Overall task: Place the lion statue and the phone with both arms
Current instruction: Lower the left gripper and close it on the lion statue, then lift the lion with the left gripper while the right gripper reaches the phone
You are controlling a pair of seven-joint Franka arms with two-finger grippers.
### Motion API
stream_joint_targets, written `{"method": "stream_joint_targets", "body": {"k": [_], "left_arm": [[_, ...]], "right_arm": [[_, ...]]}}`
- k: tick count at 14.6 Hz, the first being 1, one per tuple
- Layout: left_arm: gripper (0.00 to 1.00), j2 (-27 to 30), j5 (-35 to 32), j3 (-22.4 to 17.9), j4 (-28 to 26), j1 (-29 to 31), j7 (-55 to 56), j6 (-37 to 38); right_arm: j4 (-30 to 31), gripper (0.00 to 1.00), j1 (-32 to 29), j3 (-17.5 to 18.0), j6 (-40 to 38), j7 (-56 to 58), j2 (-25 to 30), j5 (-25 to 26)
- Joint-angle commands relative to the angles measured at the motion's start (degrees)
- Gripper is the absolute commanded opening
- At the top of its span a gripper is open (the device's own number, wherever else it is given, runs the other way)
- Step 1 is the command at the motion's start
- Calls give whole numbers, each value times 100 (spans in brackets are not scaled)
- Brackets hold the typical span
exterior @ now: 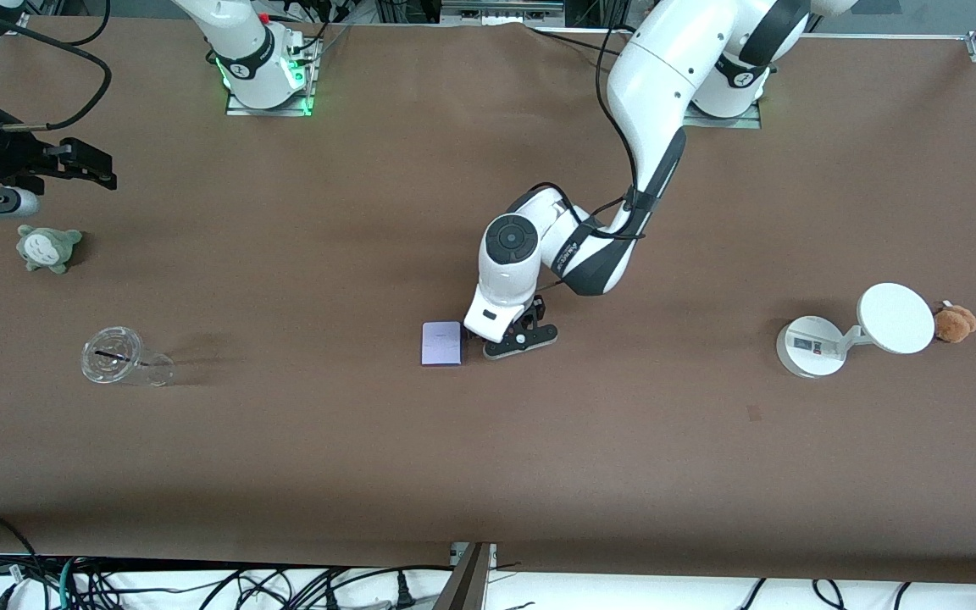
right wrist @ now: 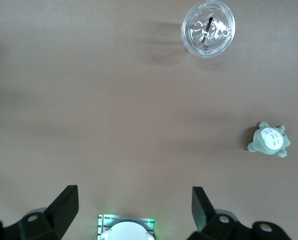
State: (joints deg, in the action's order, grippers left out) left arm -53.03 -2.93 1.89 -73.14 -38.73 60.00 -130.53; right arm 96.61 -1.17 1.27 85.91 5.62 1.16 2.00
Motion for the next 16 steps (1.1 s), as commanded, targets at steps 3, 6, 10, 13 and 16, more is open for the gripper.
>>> {"method": "stream_joint_targets", "body": {"k": [3,6,10,13,16], "left_arm": [[0,-76,-146,-31,186,14,-303,1],[0,3,-164,-39,186,67,-577,45],[0,318,-199,-39,81,356,-1032,185],[0,643,-173,-22,54,760,-1771,747],[0,1109,-173,4,-234,1138,-2561,1300]], "right_arm": [[-143,100,12,5,-127,0,-37,-15],[-143,100,3,5,-118,9,-46,-6],[-134,100,12,5,-83,-35,-98,-15],[-134,100,21,5,-13,-35,-195,-33],[-143,100,301,5,294,-52,-449,-77]]}}
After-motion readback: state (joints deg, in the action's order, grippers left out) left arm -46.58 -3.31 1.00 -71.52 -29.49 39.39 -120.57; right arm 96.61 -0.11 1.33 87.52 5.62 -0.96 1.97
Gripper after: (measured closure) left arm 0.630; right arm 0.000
